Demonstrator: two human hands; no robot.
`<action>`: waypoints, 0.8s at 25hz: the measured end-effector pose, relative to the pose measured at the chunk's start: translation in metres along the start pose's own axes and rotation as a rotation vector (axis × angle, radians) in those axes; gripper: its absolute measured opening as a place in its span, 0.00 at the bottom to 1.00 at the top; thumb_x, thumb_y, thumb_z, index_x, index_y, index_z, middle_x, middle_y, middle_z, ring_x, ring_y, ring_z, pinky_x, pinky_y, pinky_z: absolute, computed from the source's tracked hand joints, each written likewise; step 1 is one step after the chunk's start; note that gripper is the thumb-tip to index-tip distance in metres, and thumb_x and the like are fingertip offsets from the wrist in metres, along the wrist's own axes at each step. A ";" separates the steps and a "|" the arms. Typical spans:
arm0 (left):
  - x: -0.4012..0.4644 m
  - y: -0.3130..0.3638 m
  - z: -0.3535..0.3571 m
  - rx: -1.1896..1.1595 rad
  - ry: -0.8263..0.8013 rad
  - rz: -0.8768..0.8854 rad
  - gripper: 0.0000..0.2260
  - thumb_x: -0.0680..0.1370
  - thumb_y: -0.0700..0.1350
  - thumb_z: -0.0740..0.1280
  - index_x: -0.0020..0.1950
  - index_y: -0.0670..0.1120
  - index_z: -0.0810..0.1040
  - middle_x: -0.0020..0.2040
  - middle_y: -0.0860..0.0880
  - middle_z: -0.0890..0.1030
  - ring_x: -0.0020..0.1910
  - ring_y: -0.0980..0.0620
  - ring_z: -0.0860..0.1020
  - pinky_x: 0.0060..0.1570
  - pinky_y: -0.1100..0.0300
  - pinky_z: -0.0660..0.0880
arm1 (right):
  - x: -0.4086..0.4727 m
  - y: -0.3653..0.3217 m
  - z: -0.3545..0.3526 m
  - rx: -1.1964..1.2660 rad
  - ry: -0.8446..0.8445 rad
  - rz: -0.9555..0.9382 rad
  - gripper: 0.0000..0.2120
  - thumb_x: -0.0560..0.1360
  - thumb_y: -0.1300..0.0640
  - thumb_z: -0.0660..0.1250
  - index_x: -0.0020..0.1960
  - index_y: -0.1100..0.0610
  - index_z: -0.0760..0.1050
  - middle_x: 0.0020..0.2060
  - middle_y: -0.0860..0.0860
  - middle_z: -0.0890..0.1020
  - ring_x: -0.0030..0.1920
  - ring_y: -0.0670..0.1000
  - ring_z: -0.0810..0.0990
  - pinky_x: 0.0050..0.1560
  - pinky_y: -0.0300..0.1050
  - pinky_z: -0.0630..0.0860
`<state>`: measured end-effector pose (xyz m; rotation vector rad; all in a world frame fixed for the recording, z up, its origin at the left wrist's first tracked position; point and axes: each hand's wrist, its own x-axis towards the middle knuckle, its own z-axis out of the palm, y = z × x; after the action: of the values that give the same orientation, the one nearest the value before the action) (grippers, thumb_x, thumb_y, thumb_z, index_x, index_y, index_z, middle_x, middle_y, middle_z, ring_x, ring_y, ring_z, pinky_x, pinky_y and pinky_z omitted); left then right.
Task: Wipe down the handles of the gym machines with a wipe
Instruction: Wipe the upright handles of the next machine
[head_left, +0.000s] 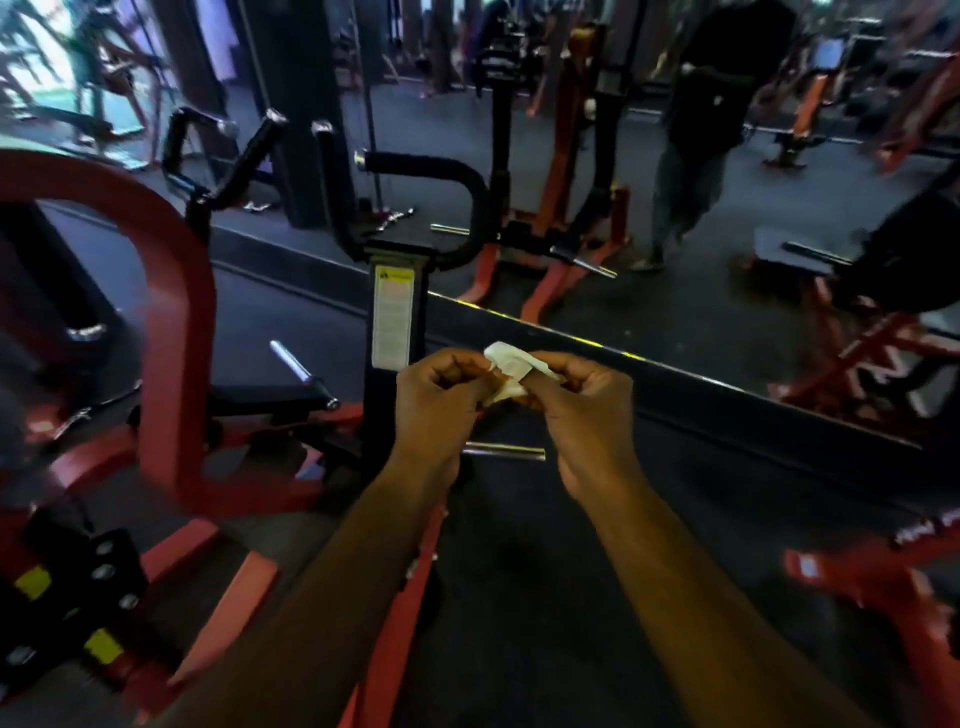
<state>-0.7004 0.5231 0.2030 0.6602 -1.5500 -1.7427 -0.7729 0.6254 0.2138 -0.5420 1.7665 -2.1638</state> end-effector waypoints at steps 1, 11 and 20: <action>0.026 0.001 0.011 0.019 0.028 -0.002 0.07 0.72 0.29 0.70 0.43 0.40 0.83 0.40 0.43 0.85 0.42 0.48 0.85 0.44 0.56 0.81 | 0.032 0.001 0.002 0.001 -0.013 -0.009 0.08 0.71 0.68 0.73 0.46 0.58 0.84 0.42 0.55 0.86 0.45 0.54 0.86 0.44 0.44 0.81; 0.241 -0.008 0.075 -0.084 0.292 0.103 0.08 0.77 0.33 0.66 0.55 0.34 0.80 0.50 0.37 0.84 0.49 0.41 0.83 0.52 0.49 0.80 | 0.300 0.028 0.055 -0.094 -0.383 -0.120 0.13 0.70 0.67 0.75 0.53 0.59 0.83 0.47 0.52 0.86 0.48 0.48 0.85 0.44 0.41 0.82; 0.415 -0.021 0.051 -0.190 0.790 0.132 0.11 0.80 0.37 0.65 0.62 0.38 0.76 0.58 0.38 0.81 0.49 0.45 0.82 0.47 0.52 0.77 | 0.477 0.013 0.179 -0.497 -0.572 -0.941 0.10 0.70 0.66 0.69 0.50 0.59 0.83 0.47 0.54 0.85 0.48 0.51 0.81 0.51 0.34 0.70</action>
<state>-1.0017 0.2331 0.2224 0.9699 -0.8472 -1.2697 -1.1124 0.2511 0.2812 -2.2128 1.8613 -1.6350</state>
